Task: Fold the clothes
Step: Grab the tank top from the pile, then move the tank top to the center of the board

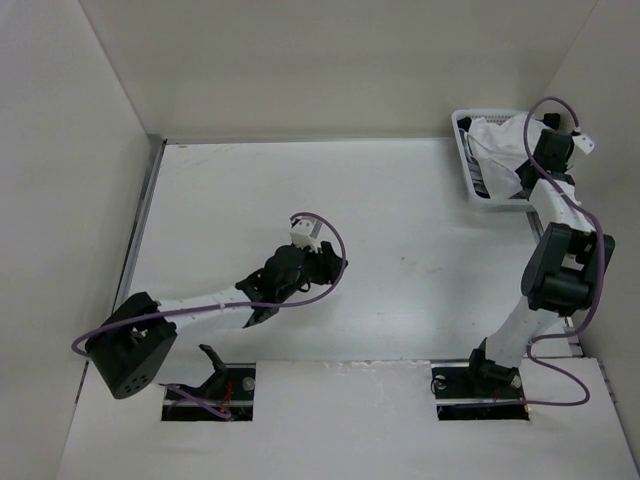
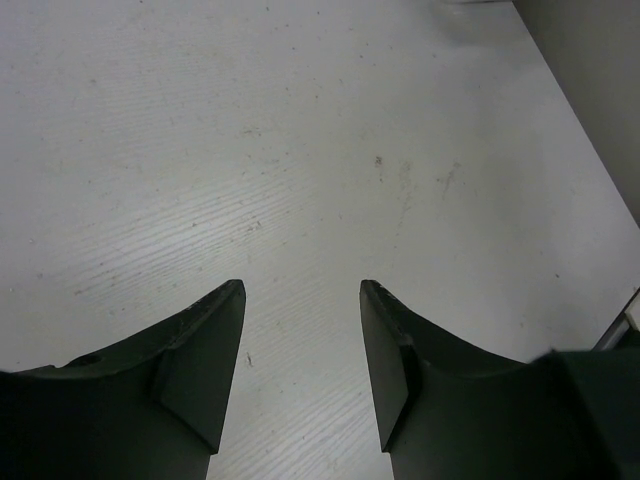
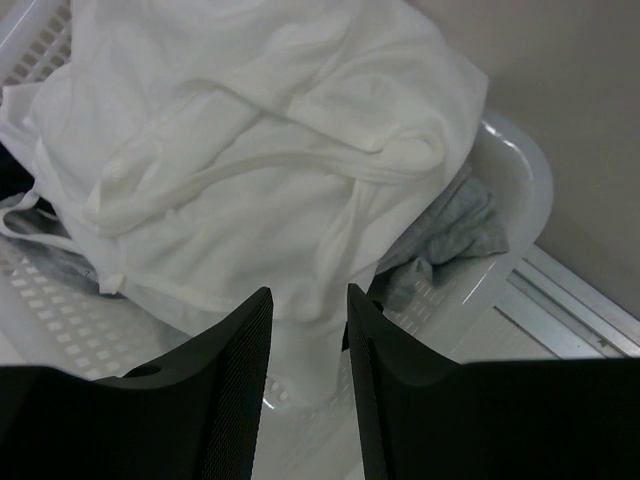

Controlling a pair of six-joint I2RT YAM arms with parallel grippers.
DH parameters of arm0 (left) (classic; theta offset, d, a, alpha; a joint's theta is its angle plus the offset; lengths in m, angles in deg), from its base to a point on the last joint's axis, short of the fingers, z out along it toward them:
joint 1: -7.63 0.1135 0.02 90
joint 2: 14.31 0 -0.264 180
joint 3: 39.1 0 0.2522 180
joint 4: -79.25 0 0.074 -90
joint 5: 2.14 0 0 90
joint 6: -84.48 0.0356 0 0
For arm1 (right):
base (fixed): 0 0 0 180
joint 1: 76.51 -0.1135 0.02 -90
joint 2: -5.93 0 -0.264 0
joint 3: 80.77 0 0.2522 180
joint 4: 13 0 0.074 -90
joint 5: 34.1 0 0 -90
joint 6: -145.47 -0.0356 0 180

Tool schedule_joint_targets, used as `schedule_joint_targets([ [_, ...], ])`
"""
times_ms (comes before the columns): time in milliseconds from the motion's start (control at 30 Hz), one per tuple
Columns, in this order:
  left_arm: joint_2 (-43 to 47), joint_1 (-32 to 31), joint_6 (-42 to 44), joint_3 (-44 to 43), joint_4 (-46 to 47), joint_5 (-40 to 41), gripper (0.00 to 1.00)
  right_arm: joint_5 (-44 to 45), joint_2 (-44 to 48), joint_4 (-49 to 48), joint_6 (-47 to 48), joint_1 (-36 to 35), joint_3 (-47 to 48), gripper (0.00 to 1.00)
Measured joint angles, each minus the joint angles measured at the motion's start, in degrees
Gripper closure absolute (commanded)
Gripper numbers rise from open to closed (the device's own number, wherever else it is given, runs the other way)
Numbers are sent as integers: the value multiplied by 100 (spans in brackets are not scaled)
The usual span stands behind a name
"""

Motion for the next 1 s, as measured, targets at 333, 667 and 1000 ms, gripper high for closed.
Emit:
schedule_joint_targets([
  [333,-155,20,-26,0,140,-101,52,101,-83,-76,22,173,68,72],
  [667,-195,52,-63,0,273,-208,52,-92,-352,-120,11,168,315,100],
  [1000,-195,210,-109,7,280,-212,53,-142,721,-260,-2,-109,-400,100],
])
